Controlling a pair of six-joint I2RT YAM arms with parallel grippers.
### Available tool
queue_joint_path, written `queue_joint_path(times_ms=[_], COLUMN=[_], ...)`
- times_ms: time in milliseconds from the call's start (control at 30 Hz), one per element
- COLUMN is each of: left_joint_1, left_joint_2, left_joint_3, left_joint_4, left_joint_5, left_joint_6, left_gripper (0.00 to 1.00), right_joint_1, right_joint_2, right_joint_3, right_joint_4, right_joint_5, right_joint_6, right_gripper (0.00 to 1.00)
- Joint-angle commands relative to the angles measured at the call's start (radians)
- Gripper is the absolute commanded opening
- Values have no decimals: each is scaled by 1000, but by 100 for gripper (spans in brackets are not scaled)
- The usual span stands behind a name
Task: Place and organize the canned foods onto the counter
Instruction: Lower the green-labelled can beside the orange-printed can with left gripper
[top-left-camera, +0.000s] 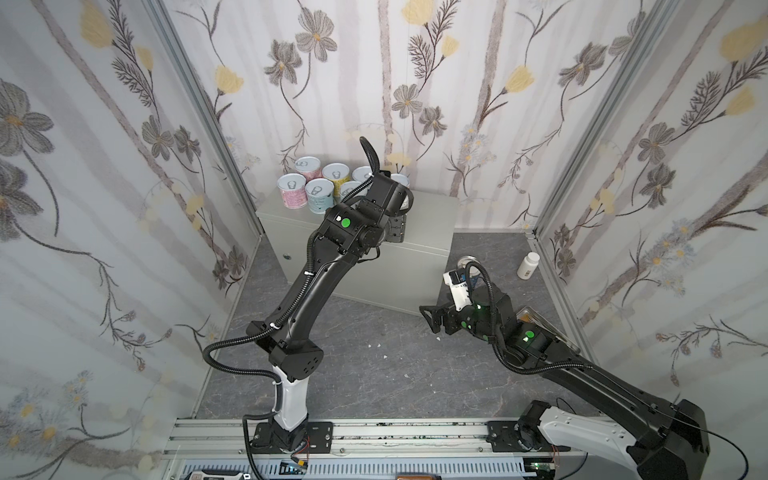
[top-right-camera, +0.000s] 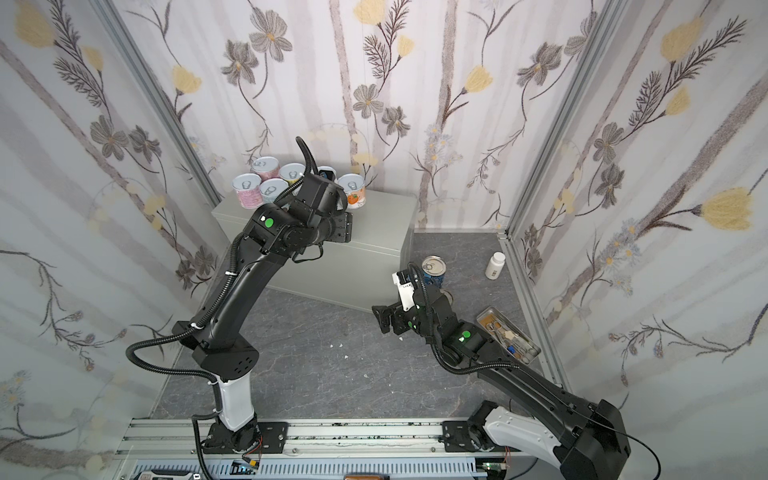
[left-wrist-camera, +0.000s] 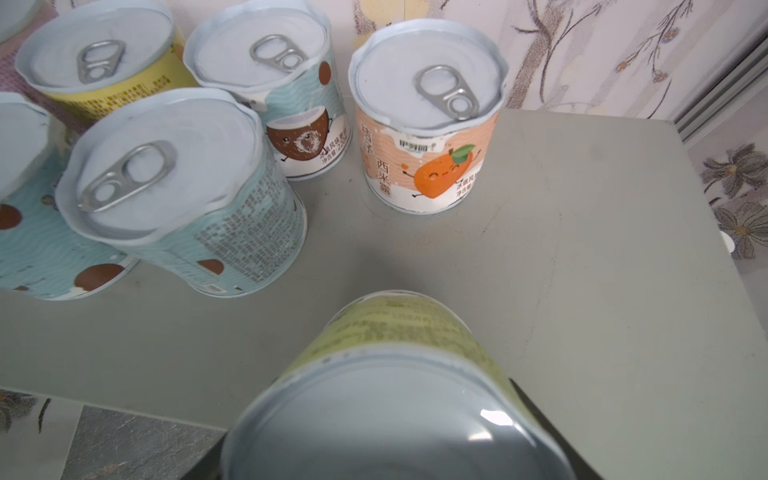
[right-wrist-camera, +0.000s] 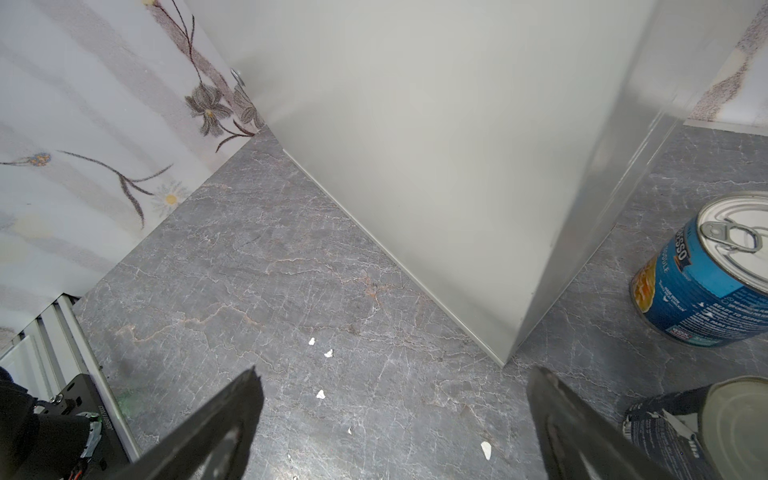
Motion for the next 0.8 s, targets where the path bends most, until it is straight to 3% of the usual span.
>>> queue_joint_path(times_ms=[0,767], left_joint_1=[7,14], left_joint_2=[22,47], left_joint_3=[6,-1], left_joint_4=[19,35], left_joint_5=[-5,-21], left_joint_6=[-2,34], left_gripper=[52,74], right_joint_1=[0,1], right_joint_2=[1,13], right_joint_3=[2,0], right_joint_4=[14,21], right_joint_5=[17,14], right_joint_6=[-2,-8], right_gripper=[100,100])
